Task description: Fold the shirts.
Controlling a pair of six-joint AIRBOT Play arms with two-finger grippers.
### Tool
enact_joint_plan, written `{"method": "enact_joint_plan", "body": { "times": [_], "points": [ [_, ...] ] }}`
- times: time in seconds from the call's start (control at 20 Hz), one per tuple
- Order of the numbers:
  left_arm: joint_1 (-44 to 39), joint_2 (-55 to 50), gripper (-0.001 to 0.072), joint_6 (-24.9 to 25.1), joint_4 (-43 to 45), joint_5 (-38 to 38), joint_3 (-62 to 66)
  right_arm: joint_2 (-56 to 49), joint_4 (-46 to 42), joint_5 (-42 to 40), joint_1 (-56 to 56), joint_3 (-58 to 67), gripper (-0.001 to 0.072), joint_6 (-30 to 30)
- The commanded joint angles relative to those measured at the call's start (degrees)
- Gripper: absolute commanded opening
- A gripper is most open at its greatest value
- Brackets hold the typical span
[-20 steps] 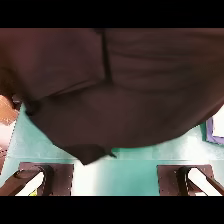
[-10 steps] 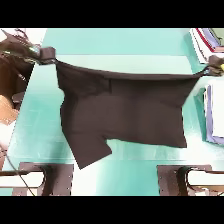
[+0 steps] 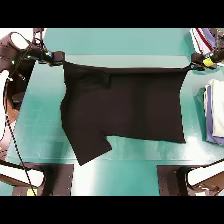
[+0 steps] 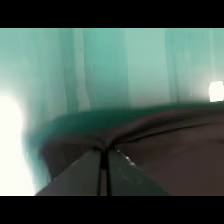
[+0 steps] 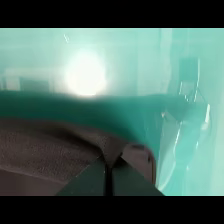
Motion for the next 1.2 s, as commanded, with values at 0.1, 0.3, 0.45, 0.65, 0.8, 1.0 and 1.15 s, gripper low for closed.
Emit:
{"method": "enact_joint_plan", "body": {
  "times": [0.1, 0.3, 0.45, 0.65, 0.8, 1.0, 1.15],
  "points": [
    [0.0, -0.3, 0.0026, -1.6, 3.0, -13.4, -4.9, 8.3, -1.1, -2.8, -0.2, -18.3, 0.0016, -1.4],
    [0.0, -0.3, 0.0027, -1.5, 2.9, -12.6, -12.4, 13.7, -1.1, -10.0, 0.0, -33.3, 0.0019, -1.4],
    [0.0, -0.3, 0.0167, -2.7, 2.9, -12.7, -14.9, 15.3, -1.0, -10.9, 0.0, -37.5, 0.016, -1.4],
    [0.0, 2.9, 0.0501, -2.6, 3.3, -14.8, -15.2, 19.6, -1.2, -8.8, -0.9, -38.4, 0.0467, -1.4],
    [0.0, 11.6, 0.0501, -2.4, 4.6, -16.3, -22.8, 26.6, -1.1, -6.8, -3.0, -41.8, 0.0458, -1.5],
    [0.0, 26.0, 0.0501, -3.2, 3.0, -14.4, -45.4, 33.7, 0.5, -6.1, -4.8, -46.2, 0.0431, -3.0],
    [0.0, 34.8, 0.0501, -4.7, -0.9, -11.6, -61.1, 35.6, 0.5, -6.7, -3.8, -46.4, 0.0431, -3.3]
  ]
}}
